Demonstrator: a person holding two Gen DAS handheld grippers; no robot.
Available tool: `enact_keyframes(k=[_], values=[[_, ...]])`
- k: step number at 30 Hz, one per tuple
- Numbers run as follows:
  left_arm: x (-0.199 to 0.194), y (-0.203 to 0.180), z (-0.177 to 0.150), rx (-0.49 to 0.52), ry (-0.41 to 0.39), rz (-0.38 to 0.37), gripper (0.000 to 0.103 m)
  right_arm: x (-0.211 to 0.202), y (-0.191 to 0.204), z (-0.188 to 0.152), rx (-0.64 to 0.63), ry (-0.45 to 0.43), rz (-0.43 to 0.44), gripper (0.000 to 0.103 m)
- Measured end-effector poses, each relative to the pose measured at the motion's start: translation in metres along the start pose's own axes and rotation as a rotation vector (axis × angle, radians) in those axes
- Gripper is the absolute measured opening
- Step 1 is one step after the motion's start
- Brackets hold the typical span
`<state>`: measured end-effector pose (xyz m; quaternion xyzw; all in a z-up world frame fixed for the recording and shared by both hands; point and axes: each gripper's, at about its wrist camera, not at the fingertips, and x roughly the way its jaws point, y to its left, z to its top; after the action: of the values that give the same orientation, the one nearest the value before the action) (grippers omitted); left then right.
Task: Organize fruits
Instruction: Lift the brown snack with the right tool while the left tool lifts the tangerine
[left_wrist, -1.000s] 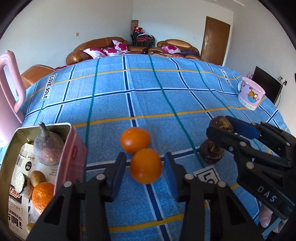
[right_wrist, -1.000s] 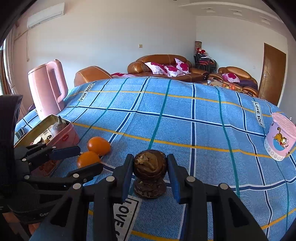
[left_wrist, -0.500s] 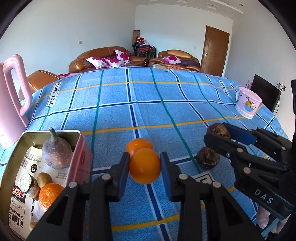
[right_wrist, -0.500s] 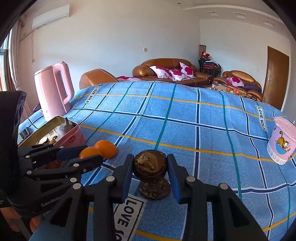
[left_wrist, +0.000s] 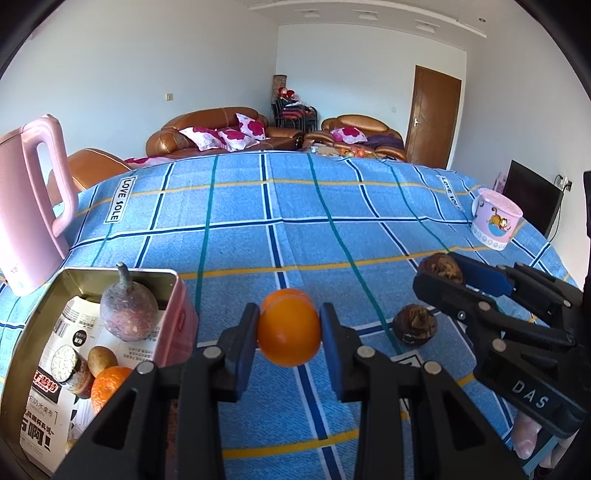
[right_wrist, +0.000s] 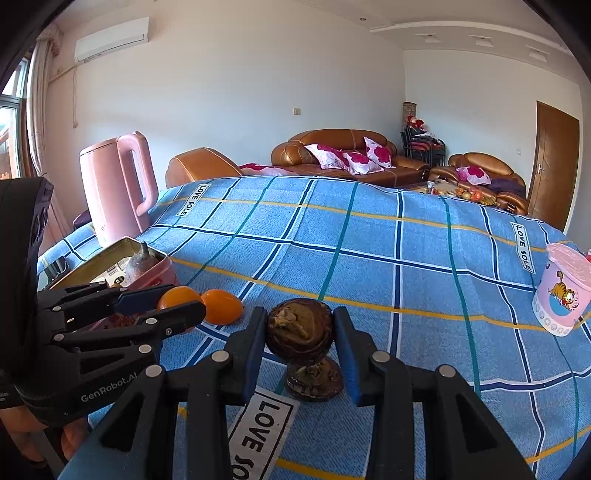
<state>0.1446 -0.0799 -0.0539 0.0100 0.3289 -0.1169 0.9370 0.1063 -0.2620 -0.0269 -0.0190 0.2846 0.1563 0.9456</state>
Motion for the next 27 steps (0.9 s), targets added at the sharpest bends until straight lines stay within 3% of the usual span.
enact_keyframes(k=[27], values=[[-0.02,-0.004,-0.001,0.022,-0.111,0.046,0.035,-0.016,0.001,-0.001,-0.006,-0.085,0.013,0.038]])
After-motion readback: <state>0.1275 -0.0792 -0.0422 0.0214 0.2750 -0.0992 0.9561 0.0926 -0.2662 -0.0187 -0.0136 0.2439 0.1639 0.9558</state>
